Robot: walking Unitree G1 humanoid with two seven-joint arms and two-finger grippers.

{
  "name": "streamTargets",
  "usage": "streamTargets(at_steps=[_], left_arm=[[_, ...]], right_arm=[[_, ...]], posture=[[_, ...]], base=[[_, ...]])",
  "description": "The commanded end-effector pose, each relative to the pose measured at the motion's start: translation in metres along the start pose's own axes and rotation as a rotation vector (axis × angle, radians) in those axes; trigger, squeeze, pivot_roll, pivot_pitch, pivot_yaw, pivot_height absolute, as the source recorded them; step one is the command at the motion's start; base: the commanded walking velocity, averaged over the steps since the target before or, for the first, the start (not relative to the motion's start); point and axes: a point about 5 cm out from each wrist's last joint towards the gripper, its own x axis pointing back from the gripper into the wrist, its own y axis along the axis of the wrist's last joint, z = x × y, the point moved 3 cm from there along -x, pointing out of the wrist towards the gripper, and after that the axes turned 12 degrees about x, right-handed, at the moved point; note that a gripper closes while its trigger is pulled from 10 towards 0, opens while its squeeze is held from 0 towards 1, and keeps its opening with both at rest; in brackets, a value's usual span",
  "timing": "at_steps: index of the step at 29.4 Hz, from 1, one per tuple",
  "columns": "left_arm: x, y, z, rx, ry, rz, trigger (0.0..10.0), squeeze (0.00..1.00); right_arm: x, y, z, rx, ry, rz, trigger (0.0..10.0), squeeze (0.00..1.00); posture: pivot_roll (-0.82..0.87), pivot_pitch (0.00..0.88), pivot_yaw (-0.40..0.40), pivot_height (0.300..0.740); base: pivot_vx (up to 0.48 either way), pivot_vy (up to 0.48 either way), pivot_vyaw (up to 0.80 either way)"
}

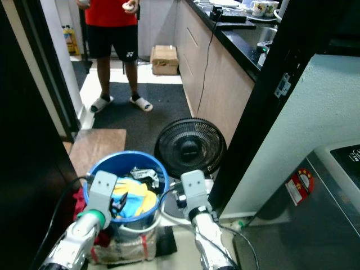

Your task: Clothes washing

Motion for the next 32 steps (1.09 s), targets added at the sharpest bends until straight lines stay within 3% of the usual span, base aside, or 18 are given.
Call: streamTargets(at_steps=[1,3,4,5,6,7,8,9,11,12,13,14,15,16,18,19,23,32], left_arm=[[-0.001,-0.005,0.014,0.11,0.069,0.036,10.0,0.0],[-0.001,-0.006,0.039,0.239,0.174,0.044,10.0,0.0],[-0.001,-0.006,0.039,0.239,0.174,0.044,10.0,0.0],[0.0,-0.005,0.049,0.225,0.199,0.034,10.0,0.0],[0.002,0.001,0.058,0.124,0.212,-0.002,10.0,0.0],[0.002,0.001,0.058,0.124,0.212,-0.002,10.0,0.0],[0.003,0.005,0.062,0.043,0.21,-0.026,10.0,0.0],[0.003,0.005,0.062,0.043,0.21,-0.026,10.0,0.0],[0.005,0.017,0.062,-0.171,0.16,-0.091,10.0,0.0],[0.006,0.023,0.059,-0.232,0.132,-0.121,10.0,0.0],[0.006,0.023,0.059,-0.232,0.132,-0.121,10.0,0.0],[0.006,0.035,0.052,-0.288,0.093,-0.179,10.0,0.0],[0.006,0.035,0.052,-0.288,0.093,-0.179,10.0,0.0],[0.006,0.047,0.045,-0.321,0.076,-0.226,10.0,0.0],[0.006,0.047,0.045,-0.321,0.076,-0.226,10.0,0.0],[0.006,0.066,0.033,-0.329,0.044,-0.304,10.0,0.0],[0.005,0.08,0.02,-0.274,0.021,-0.351,10.0,0.0],[0.004,0.084,0.001,-0.169,-0.033,-0.366,10.0,0.0]], right_arm=[[-0.002,-0.005,-0.005,-0.127,-0.023,0.037,10.0,0.0],[-0.009,0.006,-0.006,-0.142,-0.041,0.012,10.0,0.0],[-0.009,0.006,-0.006,-0.142,-0.041,0.012,10.0,0.0],[-0.013,0.013,-0.008,-0.121,-0.051,-0.011,10.0,0.0],[-0.016,0.021,-0.013,-0.105,-0.077,-0.036,10.0,0.0],[-0.016,0.021,-0.013,-0.105,-0.077,-0.036,10.0,0.0],[-0.018,0.025,-0.017,-0.096,-0.094,-0.051,10.0,0.0],[-0.018,0.025,-0.017,-0.096,-0.094,-0.051,10.0,0.0],[-0.02,0.034,-0.02,0.047,-0.081,-0.098,10.0,0.0],[-0.02,0.038,-0.016,0.132,-0.046,-0.124,10.0,0.0],[-0.02,0.038,-0.016,0.132,-0.046,-0.124,10.0,0.0],[-0.017,0.043,-0.007,0.229,0.0,-0.169,10.0,0.0],[-0.017,0.043,-0.007,0.229,0.0,-0.169,10.0,0.0],[-0.015,0.049,0.001,0.295,0.035,-0.215,10.0,0.0],[-0.015,0.049,0.001,0.295,0.035,-0.215,10.0,0.0],[-0.012,0.06,0.011,0.334,0.064,-0.272,10.0,0.0],[-0.012,0.072,0.014,0.307,0.06,-0.311,10.0,0.0],[-0.011,0.071,0.016,0.282,0.047,-0.313,10.0,0.0]], posture=[[0.04,0.0,0.006,0.74],[0.04,0.0,0.006,0.74],[0.04,0.0,0.006,0.74],[0.04,0.0,-0.001,0.74],[0.04,0.0,-0.005,0.74],[0.04,0.0,-0.005,0.74],[0.04,0.0,-0.005,0.74],[0.04,0.0,-0.005,0.74],[0.06,0.0,-0.024,0.74],[0.06,0.0,-0.027,0.74],[0.06,0.0,-0.027,0.74],[0.07,0.0,-0.031,0.74],[0.07,0.0,-0.031,0.74],[0.07,0.0,-0.032,0.74],[0.07,0.0,-0.032,0.74],[0.08,0.0,-0.03,0.74],[0.07,0.0,-0.02,0.74],[0.06,0.0,-0.01,0.74]], base=[[0.0,0.0,0.0],[0.0,0.0,0.0],[0.0,0.0,0.0],[0.0,0.0,0.0],[0.0,0.0,0.0],[0.0,0.0,0.0],[0.0,0.0,0.0],[0.0,0.0,0.0],[0.0,0.0,0.0],[0.0,0.0,0.0],[0.0,0.0,0.0],[0.0,0.0,0.0],[0.0,0.0,0.0],[0.0,0.0,0.0],[0.0,0.0,0.0],[0.0,0.0,0.0],[0.0,0.0,0.0],[0.0,0.0,0.0]])
